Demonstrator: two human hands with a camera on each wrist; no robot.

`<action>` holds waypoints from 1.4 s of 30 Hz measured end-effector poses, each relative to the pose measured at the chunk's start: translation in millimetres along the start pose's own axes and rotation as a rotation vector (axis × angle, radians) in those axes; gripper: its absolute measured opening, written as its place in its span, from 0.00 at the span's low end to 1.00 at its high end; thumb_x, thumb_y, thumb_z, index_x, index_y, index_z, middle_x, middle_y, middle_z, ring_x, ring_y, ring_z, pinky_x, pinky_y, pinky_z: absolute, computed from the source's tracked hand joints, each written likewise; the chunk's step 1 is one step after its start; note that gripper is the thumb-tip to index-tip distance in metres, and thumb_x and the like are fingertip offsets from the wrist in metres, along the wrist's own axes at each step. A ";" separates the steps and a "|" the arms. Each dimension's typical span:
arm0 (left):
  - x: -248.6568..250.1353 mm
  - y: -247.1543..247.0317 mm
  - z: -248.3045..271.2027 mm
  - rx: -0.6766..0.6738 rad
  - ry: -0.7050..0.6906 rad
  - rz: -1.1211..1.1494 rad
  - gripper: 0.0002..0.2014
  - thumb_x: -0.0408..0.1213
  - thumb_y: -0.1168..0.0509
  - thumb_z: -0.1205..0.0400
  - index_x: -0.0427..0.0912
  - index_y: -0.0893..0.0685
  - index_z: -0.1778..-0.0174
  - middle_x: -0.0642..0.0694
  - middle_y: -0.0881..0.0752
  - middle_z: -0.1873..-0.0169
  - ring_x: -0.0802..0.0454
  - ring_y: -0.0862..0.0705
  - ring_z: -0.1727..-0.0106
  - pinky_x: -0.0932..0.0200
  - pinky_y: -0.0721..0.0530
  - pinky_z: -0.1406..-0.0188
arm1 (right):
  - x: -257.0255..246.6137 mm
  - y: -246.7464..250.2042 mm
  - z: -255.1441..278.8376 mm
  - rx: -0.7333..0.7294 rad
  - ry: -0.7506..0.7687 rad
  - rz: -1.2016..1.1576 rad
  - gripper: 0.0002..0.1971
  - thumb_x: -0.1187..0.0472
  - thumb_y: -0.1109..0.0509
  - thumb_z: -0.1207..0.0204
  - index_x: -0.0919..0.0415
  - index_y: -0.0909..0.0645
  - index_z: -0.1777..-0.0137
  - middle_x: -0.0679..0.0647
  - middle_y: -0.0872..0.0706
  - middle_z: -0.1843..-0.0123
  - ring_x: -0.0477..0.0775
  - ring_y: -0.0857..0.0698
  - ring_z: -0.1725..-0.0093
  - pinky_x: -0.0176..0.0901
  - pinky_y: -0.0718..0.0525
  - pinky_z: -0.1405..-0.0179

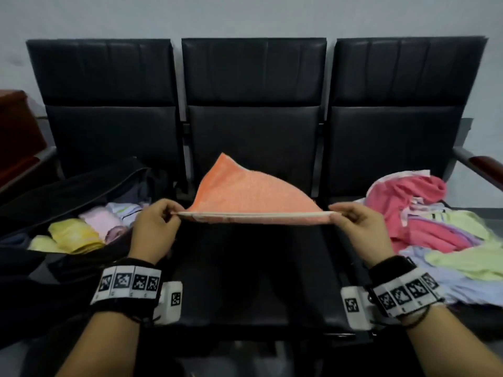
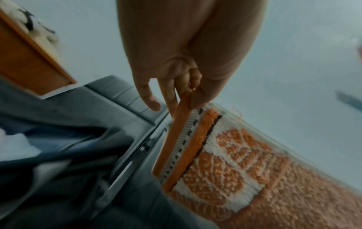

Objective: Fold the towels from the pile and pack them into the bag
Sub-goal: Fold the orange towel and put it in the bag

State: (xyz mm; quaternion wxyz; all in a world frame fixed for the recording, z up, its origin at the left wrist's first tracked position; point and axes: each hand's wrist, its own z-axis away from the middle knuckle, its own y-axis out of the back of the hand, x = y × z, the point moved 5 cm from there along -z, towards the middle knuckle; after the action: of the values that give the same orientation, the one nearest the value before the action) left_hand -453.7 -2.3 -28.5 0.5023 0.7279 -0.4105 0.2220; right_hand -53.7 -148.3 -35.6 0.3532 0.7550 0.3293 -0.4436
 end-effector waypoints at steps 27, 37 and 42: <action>-92.3 -92.9 41.9 -0.255 0.424 0.052 0.08 0.27 0.32 0.22 0.46 0.12 0.58 0.47 0.11 0.63 0.51 0.14 0.62 0.55 0.17 0.61 | 131.8 -19.6 30.5 0.016 -0.347 0.012 0.15 0.72 0.25 0.26 0.53 0.15 0.45 0.53 0.08 0.65 0.41 0.11 0.63 0.26 0.17 0.60; -111.8 -125.5 6.9 -0.235 0.459 0.005 0.08 0.31 0.32 0.20 0.52 0.14 0.57 0.49 0.11 0.61 0.50 0.11 0.59 0.56 0.14 0.63 | 167.5 -35.5 -15.1 0.031 -0.404 0.168 0.13 0.68 0.23 0.27 0.54 0.15 0.45 0.55 0.09 0.62 0.50 0.12 0.62 0.40 0.14 0.56; -128.0 -140.0 -0.9 -0.238 0.471 -0.026 0.09 0.33 0.32 0.20 0.54 0.15 0.59 0.53 0.11 0.64 0.57 0.12 0.64 0.64 0.20 0.69 | 190.9 -45.9 -28.9 0.019 -0.453 0.217 0.12 0.67 0.22 0.26 0.55 0.14 0.45 0.50 0.10 0.63 0.44 0.12 0.64 0.34 0.17 0.60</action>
State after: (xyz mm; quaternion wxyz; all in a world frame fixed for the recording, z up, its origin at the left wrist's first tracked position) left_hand -410.9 68.7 -199.1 0.6690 0.5971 -0.2963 0.3289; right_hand -3.9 -64.9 -208.7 0.4563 0.6706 0.1543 -0.5641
